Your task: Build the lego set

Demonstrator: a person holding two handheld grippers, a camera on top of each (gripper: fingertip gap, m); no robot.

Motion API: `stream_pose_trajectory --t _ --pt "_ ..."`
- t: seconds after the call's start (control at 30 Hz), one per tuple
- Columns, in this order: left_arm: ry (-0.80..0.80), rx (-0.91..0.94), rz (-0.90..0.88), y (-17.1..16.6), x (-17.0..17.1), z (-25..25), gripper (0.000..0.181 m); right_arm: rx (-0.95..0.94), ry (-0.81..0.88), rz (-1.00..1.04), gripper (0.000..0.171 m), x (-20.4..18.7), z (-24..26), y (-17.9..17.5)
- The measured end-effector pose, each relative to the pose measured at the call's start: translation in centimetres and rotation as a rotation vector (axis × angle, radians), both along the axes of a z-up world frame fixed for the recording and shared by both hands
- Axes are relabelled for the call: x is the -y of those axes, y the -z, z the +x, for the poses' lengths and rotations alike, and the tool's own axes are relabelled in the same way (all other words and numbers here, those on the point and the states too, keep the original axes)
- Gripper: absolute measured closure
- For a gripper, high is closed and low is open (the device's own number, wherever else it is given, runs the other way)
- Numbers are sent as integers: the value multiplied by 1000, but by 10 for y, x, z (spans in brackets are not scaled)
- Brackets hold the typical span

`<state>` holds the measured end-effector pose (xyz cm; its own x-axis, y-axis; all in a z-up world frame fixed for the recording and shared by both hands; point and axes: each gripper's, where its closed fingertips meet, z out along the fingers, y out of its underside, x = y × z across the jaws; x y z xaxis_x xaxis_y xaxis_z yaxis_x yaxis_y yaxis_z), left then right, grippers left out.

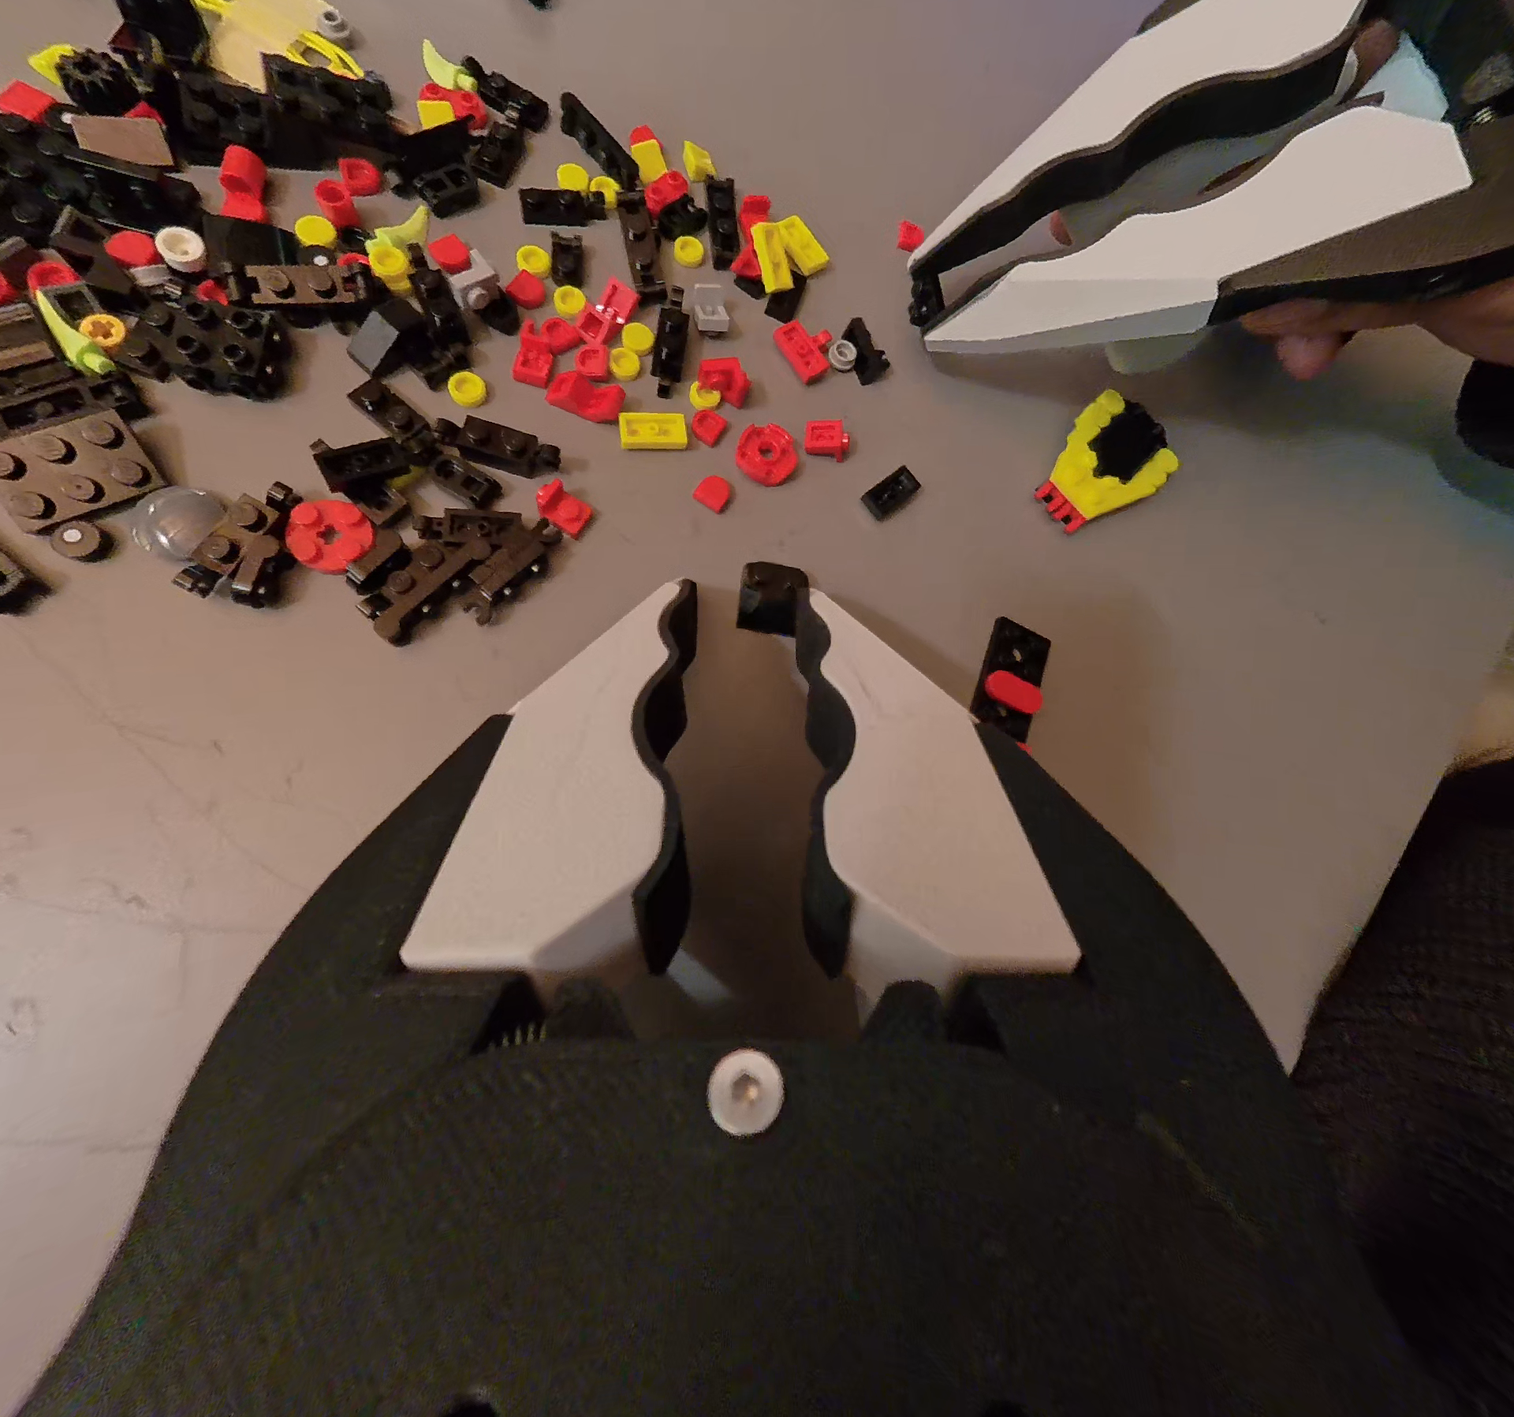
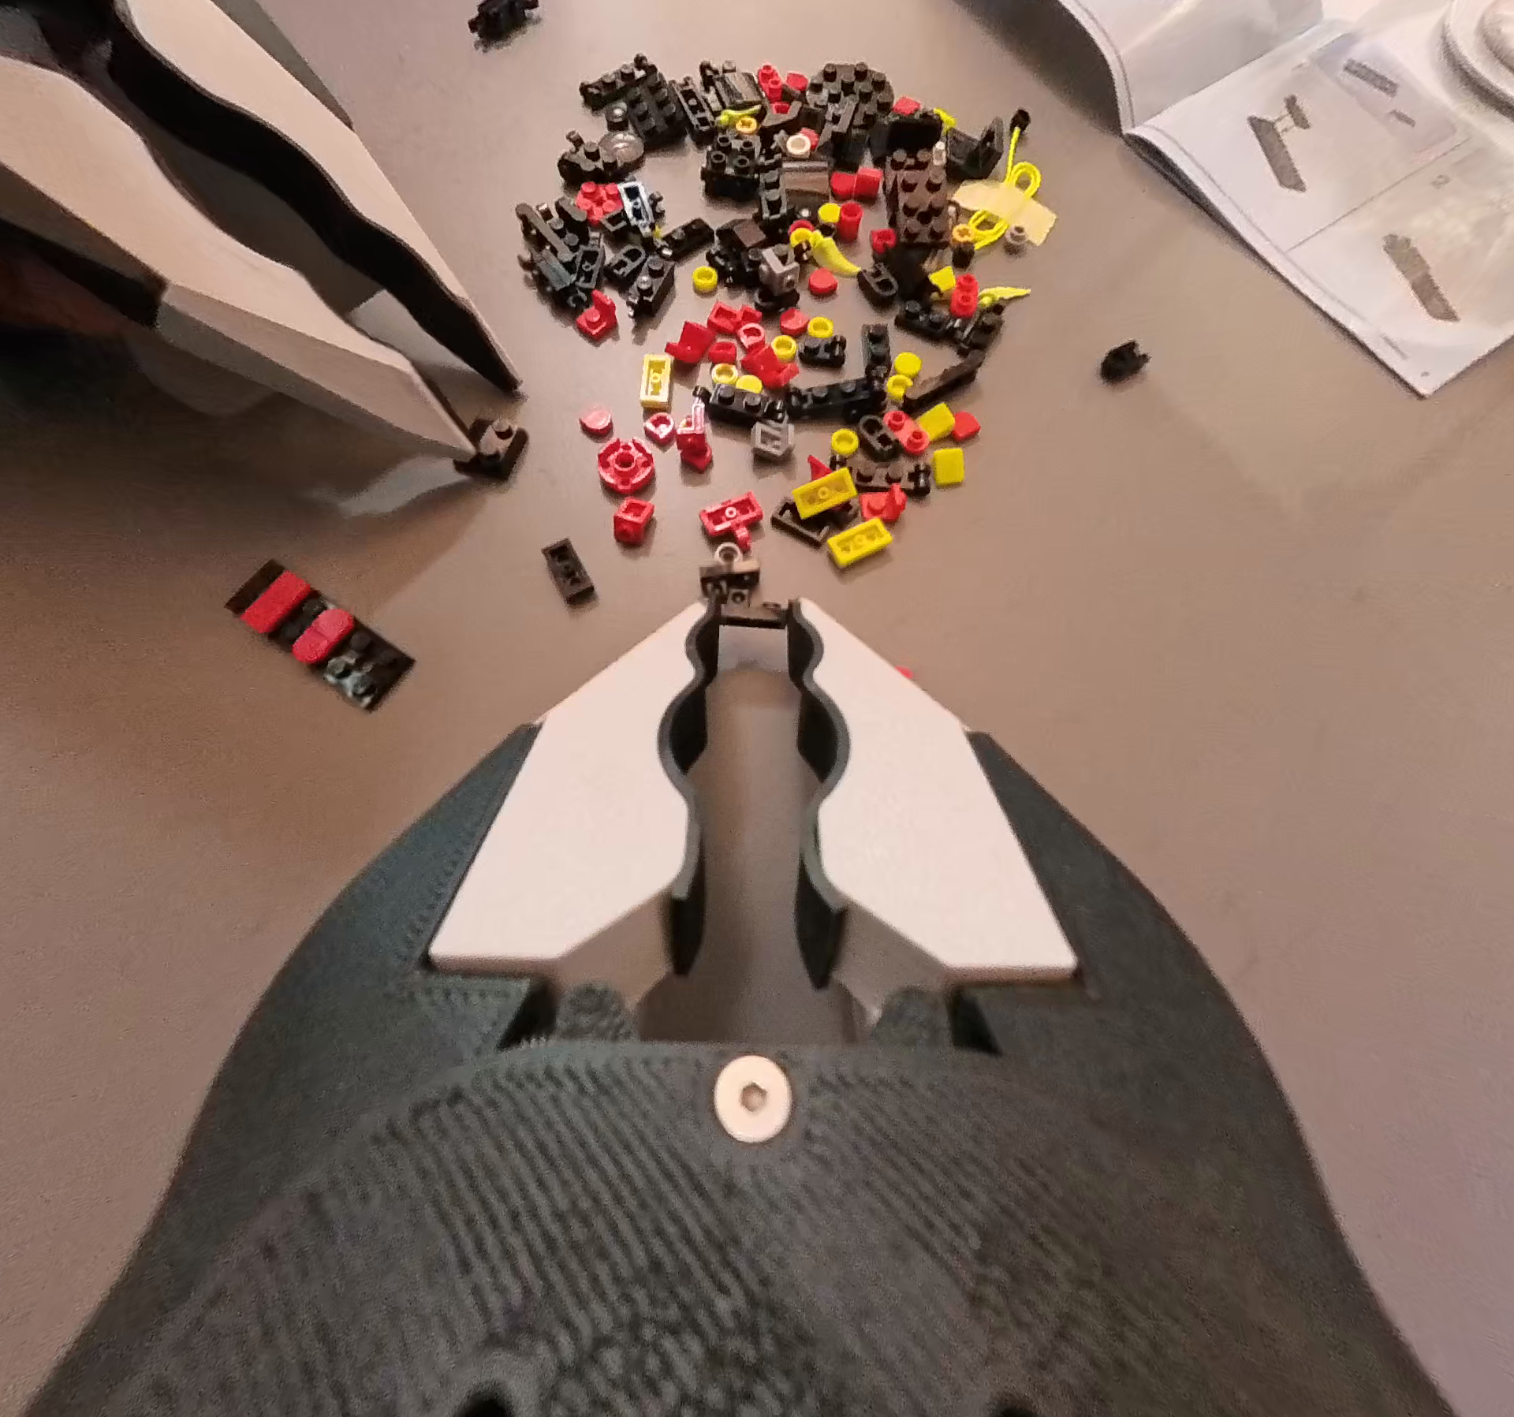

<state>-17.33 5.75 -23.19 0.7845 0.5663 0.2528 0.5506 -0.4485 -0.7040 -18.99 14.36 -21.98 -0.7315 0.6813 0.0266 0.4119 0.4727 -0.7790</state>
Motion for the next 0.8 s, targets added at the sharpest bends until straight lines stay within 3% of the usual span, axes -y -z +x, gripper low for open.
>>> stream_pose_trajectory --t 0.3,0.43,0.63,0.8 --pt "-140 -36 79 -14 6 -28 157 -45 -21 35 150 4 -17 3" --pt "-132 -37 114 -20 5 -25 157 -109 -19 34 150 5 -29 -7" --pt "-90 -33 108 -19 -1 -17 156 -118 -37 123 148 13 -41 5" --pt "-74 -39 107 -20 -1 -12 156 -123 -50 132 157 14 -41 5"
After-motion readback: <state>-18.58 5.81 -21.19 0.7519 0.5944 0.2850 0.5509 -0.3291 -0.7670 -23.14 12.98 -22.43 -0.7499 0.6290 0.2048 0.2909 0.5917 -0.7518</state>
